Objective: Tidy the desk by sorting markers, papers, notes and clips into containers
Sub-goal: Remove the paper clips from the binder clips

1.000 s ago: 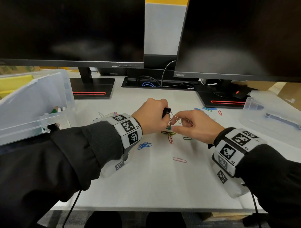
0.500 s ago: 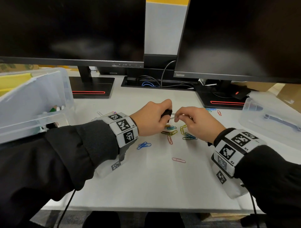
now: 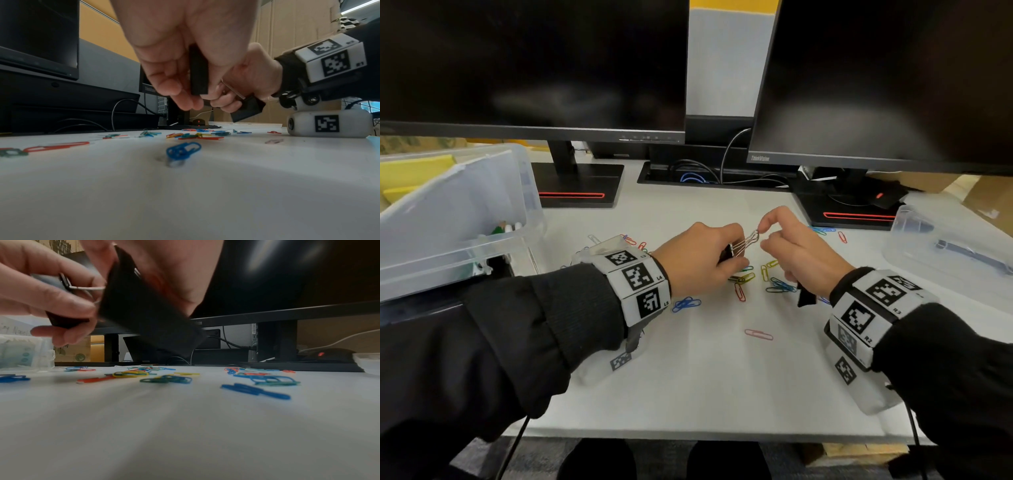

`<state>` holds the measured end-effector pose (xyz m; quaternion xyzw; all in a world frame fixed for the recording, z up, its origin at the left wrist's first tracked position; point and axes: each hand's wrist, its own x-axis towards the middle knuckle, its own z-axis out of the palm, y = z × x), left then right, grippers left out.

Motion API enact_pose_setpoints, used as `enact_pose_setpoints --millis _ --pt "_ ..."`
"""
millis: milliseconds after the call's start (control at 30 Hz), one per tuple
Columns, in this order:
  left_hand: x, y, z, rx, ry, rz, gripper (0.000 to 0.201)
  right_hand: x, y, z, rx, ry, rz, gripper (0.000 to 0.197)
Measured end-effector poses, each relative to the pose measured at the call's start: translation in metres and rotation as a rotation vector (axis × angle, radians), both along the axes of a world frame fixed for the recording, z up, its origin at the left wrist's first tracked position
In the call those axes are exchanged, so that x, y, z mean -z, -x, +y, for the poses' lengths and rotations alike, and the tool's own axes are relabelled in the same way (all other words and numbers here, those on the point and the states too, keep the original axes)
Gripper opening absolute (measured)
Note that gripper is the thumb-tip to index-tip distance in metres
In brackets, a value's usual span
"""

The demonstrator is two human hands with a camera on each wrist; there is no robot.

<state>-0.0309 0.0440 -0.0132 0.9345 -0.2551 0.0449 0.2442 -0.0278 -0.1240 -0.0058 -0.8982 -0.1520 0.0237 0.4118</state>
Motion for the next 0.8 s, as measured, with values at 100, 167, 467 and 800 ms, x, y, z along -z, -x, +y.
enact_pose_setpoints --millis 100,167,467,800 --pt "0.001 -0.001 -0.001 0.000 0.002 0.036 0.028 0.000 -0.002 -0.001 0.027 -0.003 0.048 0.024" --pt "0.001 0.000 -0.001 0.029 0.017 0.022 0.024 0.002 -0.005 -0.001 0.037 0.038 0.055 0.025" --pt "0.000 0.000 -0.002 0.130 -0.019 -0.006 0.016 0.005 -0.006 0.001 -0.079 0.118 -0.018 0.020" --pt "-0.001 -0.002 -0.015 0.050 0.067 0.074 0.018 0.009 -0.006 -0.001 -0.122 0.343 0.092 0.031"
